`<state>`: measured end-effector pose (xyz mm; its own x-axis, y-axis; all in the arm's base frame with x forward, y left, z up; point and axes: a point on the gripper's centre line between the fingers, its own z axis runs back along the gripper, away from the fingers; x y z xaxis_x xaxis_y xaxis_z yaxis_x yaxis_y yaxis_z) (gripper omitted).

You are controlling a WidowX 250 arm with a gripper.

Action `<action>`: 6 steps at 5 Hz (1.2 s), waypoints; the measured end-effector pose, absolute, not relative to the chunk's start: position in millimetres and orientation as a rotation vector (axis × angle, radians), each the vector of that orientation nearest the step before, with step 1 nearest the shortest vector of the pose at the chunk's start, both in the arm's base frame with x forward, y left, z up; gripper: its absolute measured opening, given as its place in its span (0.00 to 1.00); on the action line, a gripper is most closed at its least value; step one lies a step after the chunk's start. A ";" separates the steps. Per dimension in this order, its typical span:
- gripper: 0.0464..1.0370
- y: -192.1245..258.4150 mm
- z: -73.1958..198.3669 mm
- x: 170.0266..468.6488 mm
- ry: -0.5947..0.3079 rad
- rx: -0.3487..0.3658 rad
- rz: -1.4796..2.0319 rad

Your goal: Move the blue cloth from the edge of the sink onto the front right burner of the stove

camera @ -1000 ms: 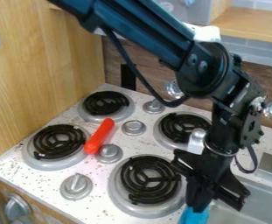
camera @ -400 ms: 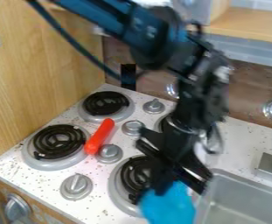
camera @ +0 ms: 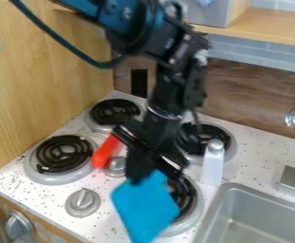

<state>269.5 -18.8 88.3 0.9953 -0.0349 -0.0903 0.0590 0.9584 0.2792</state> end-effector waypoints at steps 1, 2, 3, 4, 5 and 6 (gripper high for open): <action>0.03 10.2 91.4 270.8 0.083 0.295 -0.002; 0.03 31.1 92.0 270.7 0.090 0.305 0.033; 0.03 60.7 92.5 269.2 0.096 0.305 0.067; 0.03 100.4 117.7 263.5 0.075 0.344 0.125; 0.03 126.0 138.0 260.0 0.095 0.418 0.160; 0.03 132.5 138.0 262.1 0.079 0.452 0.109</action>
